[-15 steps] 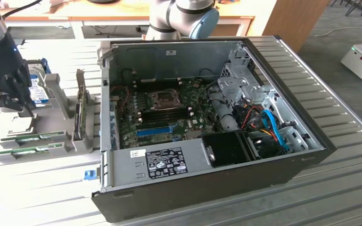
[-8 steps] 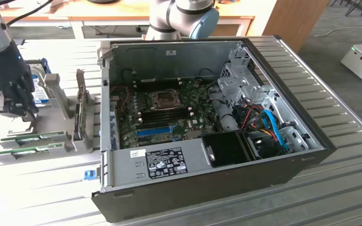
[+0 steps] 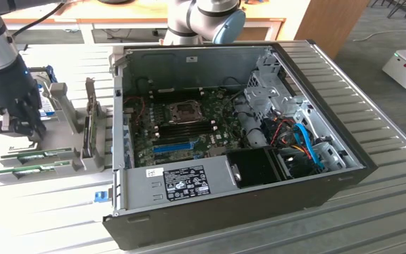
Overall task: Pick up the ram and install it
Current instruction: 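Pick up the ram and move it above insertion slot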
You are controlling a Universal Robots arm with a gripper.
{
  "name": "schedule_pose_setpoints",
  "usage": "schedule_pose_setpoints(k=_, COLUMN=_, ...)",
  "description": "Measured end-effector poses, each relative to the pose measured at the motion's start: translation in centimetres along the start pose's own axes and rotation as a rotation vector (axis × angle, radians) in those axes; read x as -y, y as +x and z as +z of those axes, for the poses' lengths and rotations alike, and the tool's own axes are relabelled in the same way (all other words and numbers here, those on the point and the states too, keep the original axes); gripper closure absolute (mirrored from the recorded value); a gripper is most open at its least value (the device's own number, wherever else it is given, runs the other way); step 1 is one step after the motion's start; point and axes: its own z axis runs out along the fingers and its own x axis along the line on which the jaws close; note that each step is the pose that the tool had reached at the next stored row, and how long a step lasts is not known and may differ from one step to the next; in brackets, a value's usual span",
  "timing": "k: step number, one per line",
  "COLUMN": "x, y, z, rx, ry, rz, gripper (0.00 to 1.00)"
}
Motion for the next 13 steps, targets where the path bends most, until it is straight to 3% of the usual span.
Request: schedule_pose_setpoints(k=13, x=0.03, y=0.01, z=1.13, rx=-0.0002, ry=-0.0002, rz=0.000, gripper=0.71)
